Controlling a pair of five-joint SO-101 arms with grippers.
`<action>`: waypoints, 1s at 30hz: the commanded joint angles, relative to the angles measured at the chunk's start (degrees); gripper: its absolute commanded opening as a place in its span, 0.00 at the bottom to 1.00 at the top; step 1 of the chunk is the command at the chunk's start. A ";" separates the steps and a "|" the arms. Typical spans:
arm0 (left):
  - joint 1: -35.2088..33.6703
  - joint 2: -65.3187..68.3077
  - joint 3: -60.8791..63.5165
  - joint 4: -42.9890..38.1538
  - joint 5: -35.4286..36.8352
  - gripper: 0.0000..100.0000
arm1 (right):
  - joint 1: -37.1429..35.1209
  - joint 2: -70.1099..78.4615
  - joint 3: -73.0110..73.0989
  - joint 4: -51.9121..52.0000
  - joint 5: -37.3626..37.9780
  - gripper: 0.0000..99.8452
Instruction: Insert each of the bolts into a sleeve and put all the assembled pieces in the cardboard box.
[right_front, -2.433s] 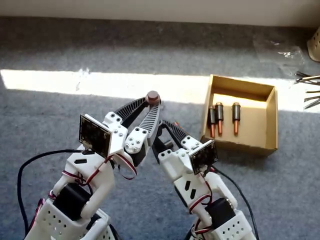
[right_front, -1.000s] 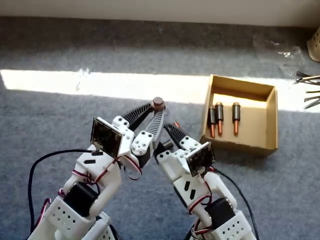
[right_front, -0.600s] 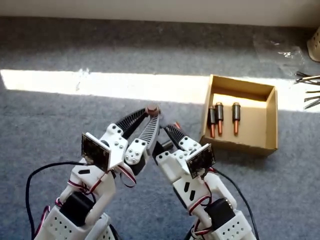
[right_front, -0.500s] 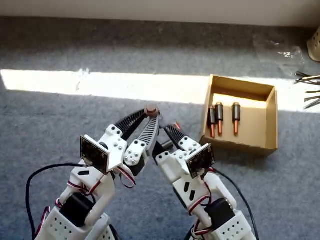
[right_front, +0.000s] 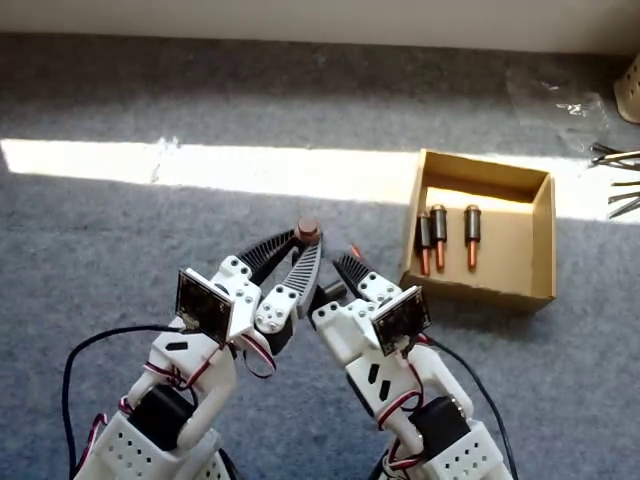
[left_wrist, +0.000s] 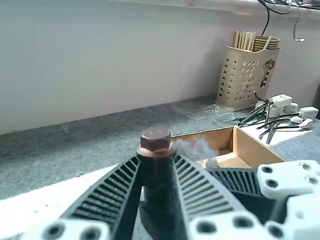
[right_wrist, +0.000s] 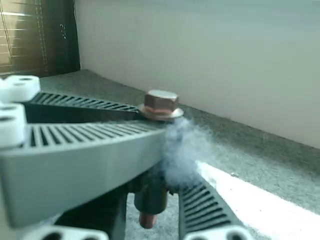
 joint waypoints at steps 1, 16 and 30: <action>-1.01 -1.10 -0.75 -0.18 -0.26 0.07 | -0.13 -1.27 5.49 -1.54 0.26 0.00; -1.63 -0.84 -5.14 -0.26 -0.35 0.16 | -0.13 -1.27 5.49 -1.54 0.44 0.00; -4.53 -1.19 -9.63 -0.18 -0.35 0.16 | -0.40 -1.27 5.49 0.48 0.53 0.00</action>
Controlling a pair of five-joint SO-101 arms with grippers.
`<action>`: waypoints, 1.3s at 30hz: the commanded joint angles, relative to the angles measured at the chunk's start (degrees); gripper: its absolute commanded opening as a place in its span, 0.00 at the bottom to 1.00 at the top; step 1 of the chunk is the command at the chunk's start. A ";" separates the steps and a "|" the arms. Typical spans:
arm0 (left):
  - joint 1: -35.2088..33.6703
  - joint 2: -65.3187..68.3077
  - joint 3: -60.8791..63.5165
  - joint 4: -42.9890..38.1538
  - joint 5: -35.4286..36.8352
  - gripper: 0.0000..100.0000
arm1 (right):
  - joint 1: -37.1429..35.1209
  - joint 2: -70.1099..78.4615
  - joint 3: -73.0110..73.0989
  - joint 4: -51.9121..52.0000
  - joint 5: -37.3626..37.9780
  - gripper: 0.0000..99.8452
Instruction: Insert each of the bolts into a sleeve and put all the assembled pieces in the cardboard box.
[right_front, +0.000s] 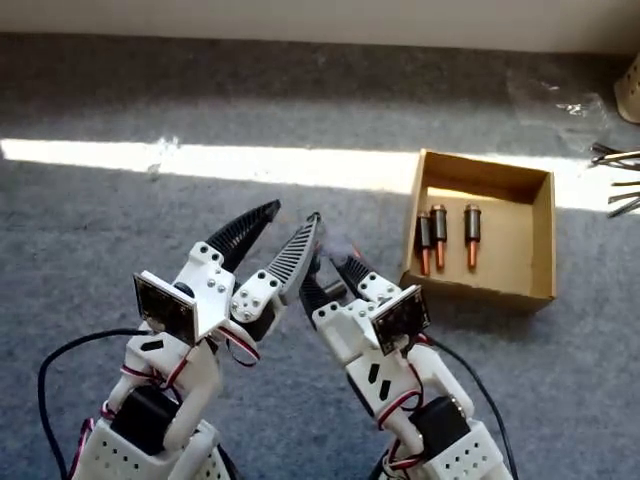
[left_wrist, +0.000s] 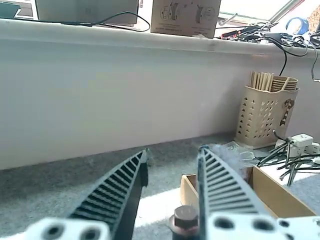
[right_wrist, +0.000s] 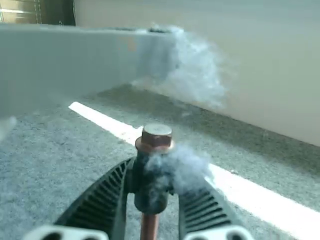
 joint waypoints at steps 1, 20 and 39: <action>-0.66 -0.84 -3.21 -0.18 0.09 0.16 | -0.31 -1.27 5.49 -0.13 0.53 0.00; -17.71 -0.84 -2.68 13.63 0.18 0.03 | 9.71 -1.27 0.22 12.18 0.53 0.00; -26.24 -0.84 14.11 1.67 0.00 0.03 | 25.89 -1.10 -21.76 32.66 5.01 0.00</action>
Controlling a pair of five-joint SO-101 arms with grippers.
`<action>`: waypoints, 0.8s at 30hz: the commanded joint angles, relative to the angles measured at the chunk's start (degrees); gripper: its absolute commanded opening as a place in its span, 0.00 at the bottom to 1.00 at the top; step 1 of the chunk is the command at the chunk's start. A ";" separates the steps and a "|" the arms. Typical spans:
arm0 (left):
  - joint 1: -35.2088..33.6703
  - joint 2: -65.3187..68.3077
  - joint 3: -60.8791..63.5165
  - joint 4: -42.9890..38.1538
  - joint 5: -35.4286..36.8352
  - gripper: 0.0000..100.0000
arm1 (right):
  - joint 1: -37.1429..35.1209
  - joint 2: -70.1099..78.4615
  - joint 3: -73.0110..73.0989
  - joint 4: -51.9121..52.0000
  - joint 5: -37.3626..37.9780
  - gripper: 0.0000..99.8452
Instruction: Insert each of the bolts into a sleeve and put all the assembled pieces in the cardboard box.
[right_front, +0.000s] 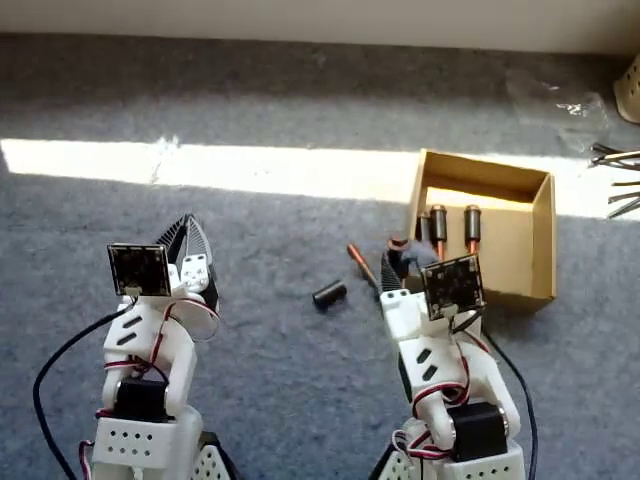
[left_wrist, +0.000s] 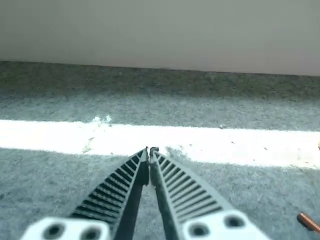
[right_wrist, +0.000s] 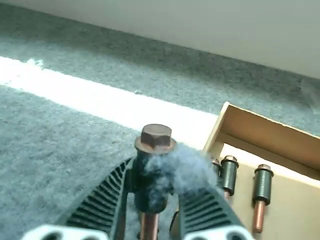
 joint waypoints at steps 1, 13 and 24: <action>-0.57 -0.66 -0.31 -2.02 0.00 0.03 | 3.82 -0.84 -6.73 0.84 0.88 0.00; -3.56 -0.66 -0.22 -1.85 0.00 0.03 | 11.38 37.23 -26.59 0.66 0.53 0.00; -4.00 -0.75 1.36 -2.29 0.00 0.03 | 20.44 64.84 -43.03 0.66 0.97 0.00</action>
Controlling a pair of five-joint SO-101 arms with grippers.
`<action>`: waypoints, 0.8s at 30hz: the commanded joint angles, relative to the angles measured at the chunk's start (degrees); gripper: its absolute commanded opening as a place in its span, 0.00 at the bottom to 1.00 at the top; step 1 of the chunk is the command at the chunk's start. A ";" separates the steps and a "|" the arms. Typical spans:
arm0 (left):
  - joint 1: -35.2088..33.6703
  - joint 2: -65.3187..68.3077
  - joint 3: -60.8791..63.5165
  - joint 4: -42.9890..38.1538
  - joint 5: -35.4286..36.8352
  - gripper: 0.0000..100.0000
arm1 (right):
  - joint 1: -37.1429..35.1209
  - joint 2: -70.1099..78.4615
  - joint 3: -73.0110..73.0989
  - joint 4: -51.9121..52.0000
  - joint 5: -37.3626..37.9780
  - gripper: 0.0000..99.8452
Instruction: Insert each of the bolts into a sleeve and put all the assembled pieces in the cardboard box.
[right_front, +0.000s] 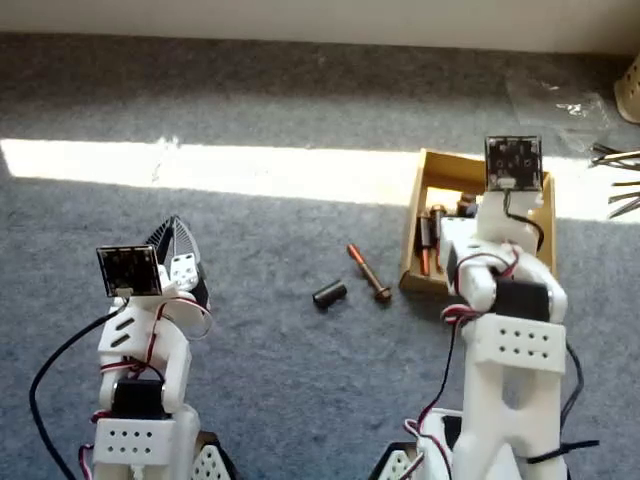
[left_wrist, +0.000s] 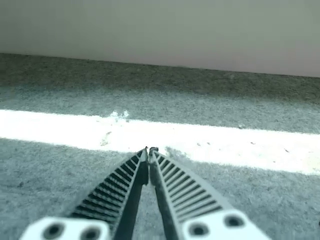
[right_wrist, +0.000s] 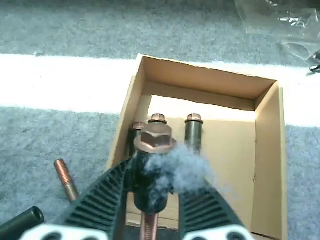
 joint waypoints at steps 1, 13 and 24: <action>-0.31 -0.84 -0.40 -1.14 0.00 0.03 | 2.33 6.64 -7.52 -0.40 0.88 0.01; -0.31 -0.84 -0.40 -1.14 0.00 0.03 | 3.21 33.45 -22.29 -0.48 7.47 0.01; -0.31 -0.84 -0.40 -1.14 0.00 0.03 | 2.86 50.24 -32.75 -0.13 7.47 0.01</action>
